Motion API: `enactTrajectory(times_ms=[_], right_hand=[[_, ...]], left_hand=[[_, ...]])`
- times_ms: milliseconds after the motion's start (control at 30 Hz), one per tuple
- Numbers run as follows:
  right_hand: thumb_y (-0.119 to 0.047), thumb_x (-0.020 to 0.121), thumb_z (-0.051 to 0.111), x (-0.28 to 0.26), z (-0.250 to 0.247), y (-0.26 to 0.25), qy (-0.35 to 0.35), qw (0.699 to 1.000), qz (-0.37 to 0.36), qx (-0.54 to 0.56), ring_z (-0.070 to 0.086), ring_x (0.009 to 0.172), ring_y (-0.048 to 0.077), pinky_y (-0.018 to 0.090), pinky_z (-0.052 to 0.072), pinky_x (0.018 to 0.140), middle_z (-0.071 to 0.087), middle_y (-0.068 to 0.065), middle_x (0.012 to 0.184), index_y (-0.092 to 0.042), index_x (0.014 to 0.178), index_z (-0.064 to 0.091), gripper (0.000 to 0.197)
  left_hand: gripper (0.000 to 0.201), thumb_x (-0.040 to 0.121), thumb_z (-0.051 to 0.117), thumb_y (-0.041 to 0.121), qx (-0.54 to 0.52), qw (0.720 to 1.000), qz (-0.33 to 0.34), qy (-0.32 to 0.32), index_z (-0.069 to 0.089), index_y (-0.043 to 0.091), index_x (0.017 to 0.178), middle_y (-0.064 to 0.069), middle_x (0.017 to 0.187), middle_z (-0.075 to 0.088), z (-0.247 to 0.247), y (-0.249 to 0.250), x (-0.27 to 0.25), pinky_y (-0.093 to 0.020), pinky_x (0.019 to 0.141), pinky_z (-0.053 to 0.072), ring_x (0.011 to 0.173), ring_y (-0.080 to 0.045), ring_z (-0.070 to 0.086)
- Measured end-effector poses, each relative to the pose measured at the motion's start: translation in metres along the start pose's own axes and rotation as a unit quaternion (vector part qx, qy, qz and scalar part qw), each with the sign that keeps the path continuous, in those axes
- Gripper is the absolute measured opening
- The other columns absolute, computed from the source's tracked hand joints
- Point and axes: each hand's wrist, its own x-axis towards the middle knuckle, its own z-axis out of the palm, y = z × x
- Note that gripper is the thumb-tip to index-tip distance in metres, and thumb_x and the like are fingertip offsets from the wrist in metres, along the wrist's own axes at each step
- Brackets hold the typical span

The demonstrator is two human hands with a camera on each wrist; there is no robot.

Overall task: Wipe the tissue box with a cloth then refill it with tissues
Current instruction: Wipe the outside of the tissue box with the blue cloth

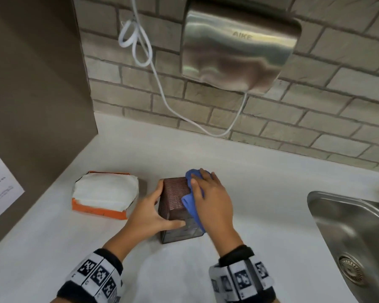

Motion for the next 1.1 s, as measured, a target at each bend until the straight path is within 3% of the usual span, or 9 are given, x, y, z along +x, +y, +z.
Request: enactTrajectory(times_ms=[167,333,467,567,700,800,933,1033,1100], right_hand=[[-0.041,0.090,0.038,-0.023,0.031,-0.053,-0.006,0.992,-0.112,-0.056,0.045,0.130,0.021,0.036,0.027,0.114,0.056,-0.003,0.136,-0.025,0.122,0.062,0.043],[-0.031,0.096,0.044,-0.009,-0.002,-0.008,-0.009,0.999,-0.049,-0.004,0.039,0.133,0.013,0.013,0.027,0.099,0.052,-0.011,0.138,-0.030,0.126,0.058,0.032],[-0.025,0.096,0.045,0.000,-0.002,-0.006,0.020,0.998,0.023,-0.060,0.058,0.111,0.022,0.026,0.044,0.088,0.060,-0.003,0.127,-0.024,0.117,0.064,0.029],[-0.031,0.080,0.058,-0.009,0.017,-0.049,-0.037,0.986,-0.011,-0.163,0.061,0.108,0.027,0.037,0.049,0.095,0.067,0.004,0.117,-0.019,0.106,0.070,0.031],[-0.032,0.071,0.071,-0.021,0.030,-0.070,-0.074,0.983,-0.109,-0.132,0.060,0.117,0.019,0.036,0.046,0.102,0.066,-0.002,0.123,-0.028,0.109,0.070,0.038],[-0.029,0.085,0.054,-0.012,0.013,-0.041,-0.072,0.984,-0.103,-0.128,0.054,0.121,0.022,0.039,0.041,0.107,0.060,-0.001,0.129,-0.026,0.117,0.062,0.034],[-0.027,0.092,0.046,-0.002,-0.004,-0.011,0.013,0.995,0.002,-0.097,0.055,0.119,0.019,0.029,0.050,0.088,0.061,-0.002,0.128,-0.023,0.118,0.063,0.031],[-0.027,0.080,0.058,-0.009,0.025,-0.041,0.011,0.985,-0.054,-0.167,0.061,0.112,0.022,0.028,0.048,0.092,0.066,0.000,0.120,-0.023,0.108,0.068,0.030],[-0.031,0.076,0.065,-0.019,0.045,-0.064,-0.023,0.977,-0.100,-0.188,0.061,0.115,0.018,0.029,0.044,0.102,0.067,-0.004,0.120,-0.028,0.105,0.071,0.030]], left_hand=[[0.018,0.060,0.060,0.043,0.022,0.998,0.010,0.063,0.050,0.028,0.065,0.008,0.056,0.058,0.001,0.003,-0.003,-0.003,0.054,0.041,0.060,-0.002,0.059],[0.101,0.050,0.092,0.028,0.027,1.000,-0.009,0.010,0.038,0.037,0.135,0.020,0.107,0.065,-0.001,-0.004,-0.002,0.005,0.071,0.039,0.098,0.004,0.060],[0.115,0.048,0.091,0.039,0.049,0.999,-0.019,0.009,0.028,0.030,0.144,0.014,0.120,0.059,-0.002,-0.002,-0.002,-0.009,0.086,0.040,0.109,-0.001,0.054],[0.068,0.063,0.085,0.016,0.061,0.997,-0.017,0.040,0.046,0.039,0.114,0.020,0.092,0.060,0.001,0.002,-0.003,-0.013,0.072,0.041,0.079,0.015,0.055],[0.016,0.078,0.071,0.003,0.164,0.984,-0.014,0.075,0.064,0.017,0.080,-0.004,0.075,0.068,0.001,-0.003,-0.002,-0.006,0.053,0.033,0.076,-0.017,0.066],[0.063,0.058,0.088,0.019,0.062,0.997,-0.023,0.035,0.054,0.038,0.107,0.023,0.087,0.064,-0.003,-0.005,-0.004,-0.004,0.066,0.042,0.084,0.006,0.063],[0.124,0.043,0.087,0.055,0.083,0.996,-0.030,0.004,0.023,0.030,0.147,0.016,0.119,0.058,-0.003,-0.014,0.001,-0.012,0.089,0.043,0.109,-0.002,0.055],[0.089,0.052,0.085,0.042,0.065,0.997,-0.039,0.021,0.048,0.022,0.131,0.010,0.097,0.067,-0.004,-0.016,0.002,-0.011,0.078,0.048,0.091,-0.005,0.062],[0.028,0.067,0.072,0.033,0.068,0.996,-0.036,0.048,0.062,0.016,0.086,0.009,0.072,0.060,-0.003,-0.017,0.000,-0.010,0.061,0.048,0.072,-0.014,0.060]])
